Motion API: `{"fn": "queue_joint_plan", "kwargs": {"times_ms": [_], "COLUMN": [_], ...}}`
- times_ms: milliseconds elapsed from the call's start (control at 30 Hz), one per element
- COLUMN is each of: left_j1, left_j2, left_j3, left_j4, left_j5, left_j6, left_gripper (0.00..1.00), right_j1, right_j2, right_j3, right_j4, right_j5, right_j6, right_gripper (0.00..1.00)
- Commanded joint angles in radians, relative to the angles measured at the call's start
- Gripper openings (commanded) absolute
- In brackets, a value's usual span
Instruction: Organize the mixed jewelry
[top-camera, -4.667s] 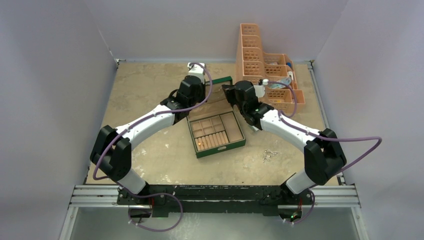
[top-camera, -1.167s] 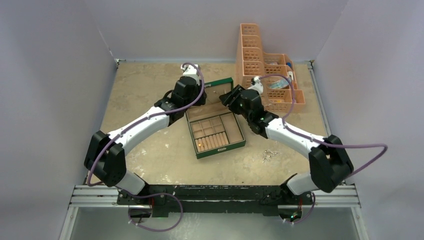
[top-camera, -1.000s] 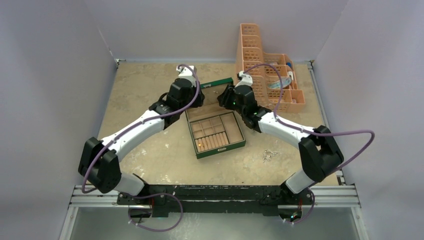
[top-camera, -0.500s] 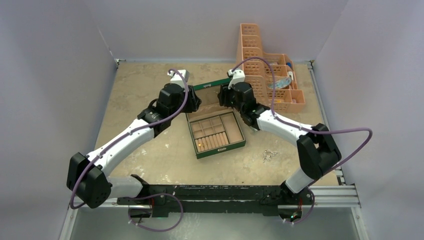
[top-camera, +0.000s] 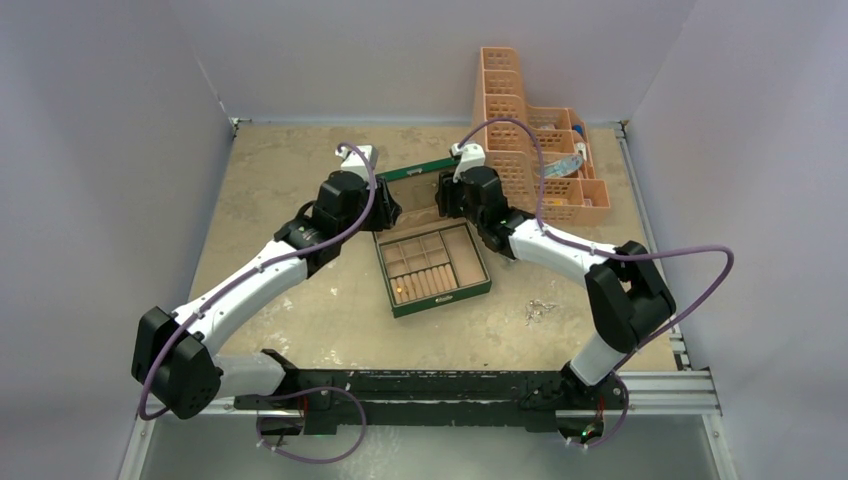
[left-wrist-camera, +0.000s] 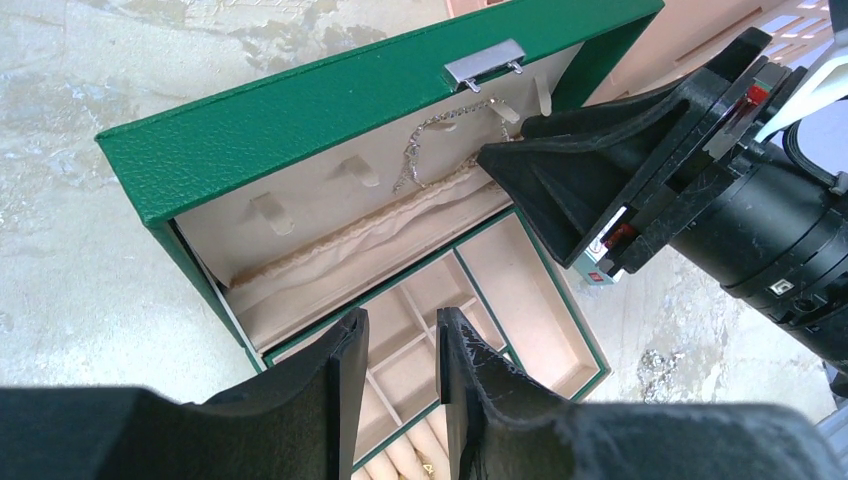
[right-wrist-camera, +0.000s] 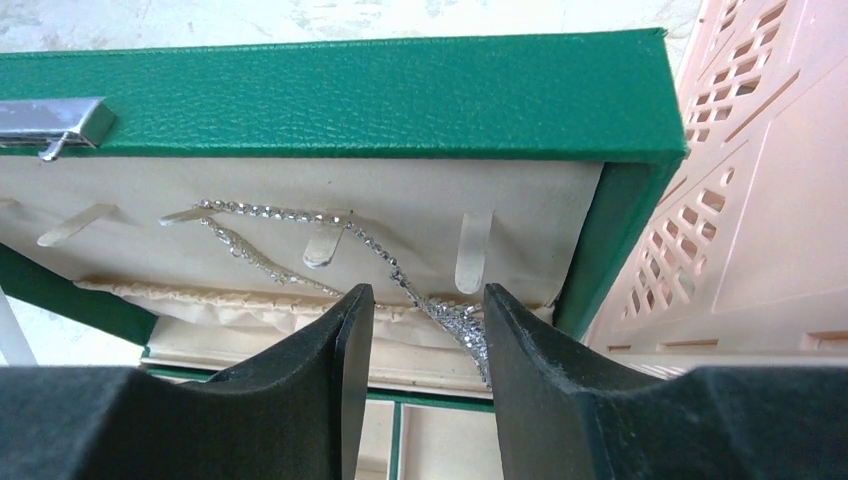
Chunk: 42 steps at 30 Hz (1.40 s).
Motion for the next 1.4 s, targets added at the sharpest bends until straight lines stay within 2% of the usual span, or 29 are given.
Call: {"fn": "queue_joint_plan", "kwargs": {"times_ms": [0, 333, 567, 633, 1067, 1233, 1367], "left_j1": [0.006, 0.007, 0.007, 0.007, 0.007, 0.008, 0.007], "left_j2": [-0.028, -0.025, -0.025, -0.022, -0.013, -0.011, -0.011], "left_j3": [0.000, -0.002, -0.002, -0.001, 0.000, 0.001, 0.002], "left_j4": [0.024, 0.027, 0.030, 0.032, 0.036, 0.036, 0.037], "left_j5": [0.013, 0.016, 0.017, 0.018, 0.022, 0.024, 0.025], "left_j6": [-0.006, -0.007, -0.008, -0.008, -0.011, -0.013, -0.013], "left_gripper": [0.31, 0.31, 0.31, 0.31, 0.31, 0.31, 0.31], "right_j1": [-0.009, -0.010, -0.009, -0.010, -0.011, -0.010, -0.010], "right_j2": [0.009, 0.026, 0.004, -0.006, -0.035, -0.020, 0.006], "right_j3": [0.053, 0.047, 0.045, 0.041, 0.019, 0.010, 0.004], "right_j4": [0.047, 0.070, 0.034, 0.025, -0.013, -0.021, -0.045], "right_j5": [0.005, -0.039, -0.087, -0.092, -0.186, -0.179, -0.113], "right_j6": [-0.022, -0.127, -0.099, -0.079, 0.161, 0.234, 0.254], "right_gripper": [0.47, 0.39, 0.06, 0.00, 0.00, 0.00, 0.00]}}
